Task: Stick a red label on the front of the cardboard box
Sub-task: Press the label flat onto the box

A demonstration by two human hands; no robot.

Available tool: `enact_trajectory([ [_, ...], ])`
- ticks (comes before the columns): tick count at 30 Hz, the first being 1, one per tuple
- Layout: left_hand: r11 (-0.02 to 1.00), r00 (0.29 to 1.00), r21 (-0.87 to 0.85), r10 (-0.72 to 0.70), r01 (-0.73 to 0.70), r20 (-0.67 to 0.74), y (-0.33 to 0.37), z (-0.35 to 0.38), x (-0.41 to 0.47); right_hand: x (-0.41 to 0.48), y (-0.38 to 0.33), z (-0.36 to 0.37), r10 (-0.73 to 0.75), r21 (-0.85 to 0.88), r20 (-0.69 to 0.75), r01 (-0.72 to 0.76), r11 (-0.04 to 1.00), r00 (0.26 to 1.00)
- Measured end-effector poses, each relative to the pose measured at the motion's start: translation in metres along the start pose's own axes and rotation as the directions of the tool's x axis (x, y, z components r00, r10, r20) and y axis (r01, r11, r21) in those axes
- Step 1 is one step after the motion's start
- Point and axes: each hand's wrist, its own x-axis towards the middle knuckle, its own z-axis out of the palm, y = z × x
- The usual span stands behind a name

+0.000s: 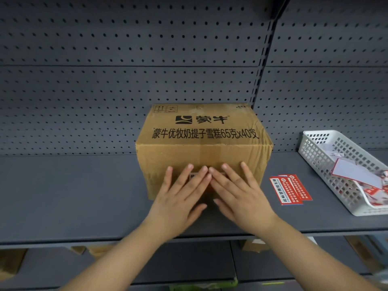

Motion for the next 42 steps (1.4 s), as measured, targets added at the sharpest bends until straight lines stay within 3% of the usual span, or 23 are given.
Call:
enact_trajectory([
  [2,0.989,0.994,0.145,-0.046,0.031,0.104,-0.01,0.006,-0.002,-0.003,0.013,0.006,0.004,-0.104,0.076,0.004,0.995,0.997],
  [5,0.974,0.985,0.214,-0.106,0.075,0.138,-0.024,0.001,-0.015,-0.018,0.038,0.002,0.028,-0.198,0.078,-0.012,0.98,0.997],
  [10,0.984,0.981,0.127,-0.139,0.122,0.137,-0.017,-0.005,-0.03,-0.034,0.038,-0.01,0.072,-0.194,0.034,-0.064,0.979,0.997],
  [13,0.989,0.976,0.146,-0.029,-0.003,0.217,0.002,0.0,-0.012,-0.017,0.009,0.001,0.015,-0.188,0.107,0.006,0.982,0.994],
  [19,0.988,0.944,0.157,-0.058,0.007,0.324,-0.017,-0.004,-0.014,-0.027,0.037,-0.007,0.075,-0.282,0.261,0.001,0.96,0.962],
  [22,0.994,0.95,0.103,-0.074,0.045,0.304,-0.022,-0.009,-0.03,-0.04,0.042,-0.013,0.105,-0.274,0.254,-0.033,0.961,0.962],
  [27,0.998,0.949,0.017,-0.068,0.066,0.307,0.004,-0.008,-0.02,-0.023,-0.004,0.002,-0.016,-0.159,0.28,0.063,0.985,0.96],
  [32,0.997,0.922,0.064,-0.069,0.048,0.38,-0.017,-0.012,-0.032,-0.026,0.021,-0.001,0.086,-0.246,0.402,0.017,0.969,0.912],
  [36,0.993,0.918,0.023,-0.12,0.12,0.377,-0.032,-0.021,-0.054,-0.044,0.029,-0.012,0.119,-0.235,0.382,-0.028,0.972,0.917],
  [42,0.998,0.936,-0.046,0.045,-0.031,0.348,-0.001,-0.016,-0.025,-0.016,-0.005,-0.002,-0.001,-0.162,0.365,0.065,0.985,0.931],
])
